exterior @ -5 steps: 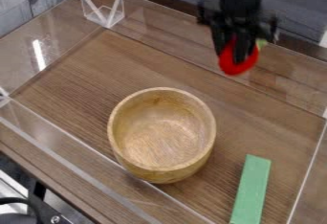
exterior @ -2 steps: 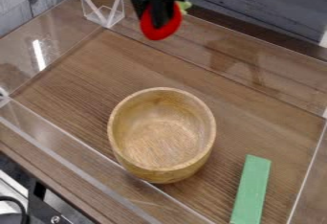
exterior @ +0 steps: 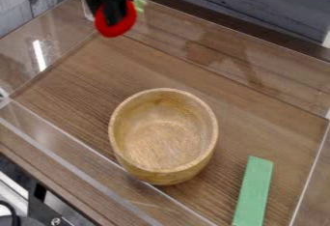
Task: Move the red object to the left side of the table
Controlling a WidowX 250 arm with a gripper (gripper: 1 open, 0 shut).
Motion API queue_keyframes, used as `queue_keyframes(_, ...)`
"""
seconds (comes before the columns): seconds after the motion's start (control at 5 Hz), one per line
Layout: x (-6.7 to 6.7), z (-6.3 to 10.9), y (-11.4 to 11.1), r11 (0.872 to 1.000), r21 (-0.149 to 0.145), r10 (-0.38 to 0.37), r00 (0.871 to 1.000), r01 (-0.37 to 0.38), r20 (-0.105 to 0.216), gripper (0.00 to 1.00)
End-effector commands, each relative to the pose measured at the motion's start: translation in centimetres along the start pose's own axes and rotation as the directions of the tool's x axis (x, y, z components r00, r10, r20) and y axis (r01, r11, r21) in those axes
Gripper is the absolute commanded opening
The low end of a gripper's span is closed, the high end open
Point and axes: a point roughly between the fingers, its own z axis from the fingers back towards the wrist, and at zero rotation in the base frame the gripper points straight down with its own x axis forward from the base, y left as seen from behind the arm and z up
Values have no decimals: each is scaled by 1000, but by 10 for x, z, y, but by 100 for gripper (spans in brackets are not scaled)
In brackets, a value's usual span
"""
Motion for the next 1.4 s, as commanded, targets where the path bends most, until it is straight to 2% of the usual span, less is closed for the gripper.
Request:
queue_keyframes(0.0,-2,-1,20,999,33,-4,1000,4,18,0)
queue_keyframes(0.6,-10,-43,58,998,57,28,999,-26,-25,0)
queue_keyframes(1.0,-12,-71,67,998,65,32,998,-28,-60,0)
queue_keyframes(1.2,-12,-78,71,998,61,29,997,-25,-72,0)
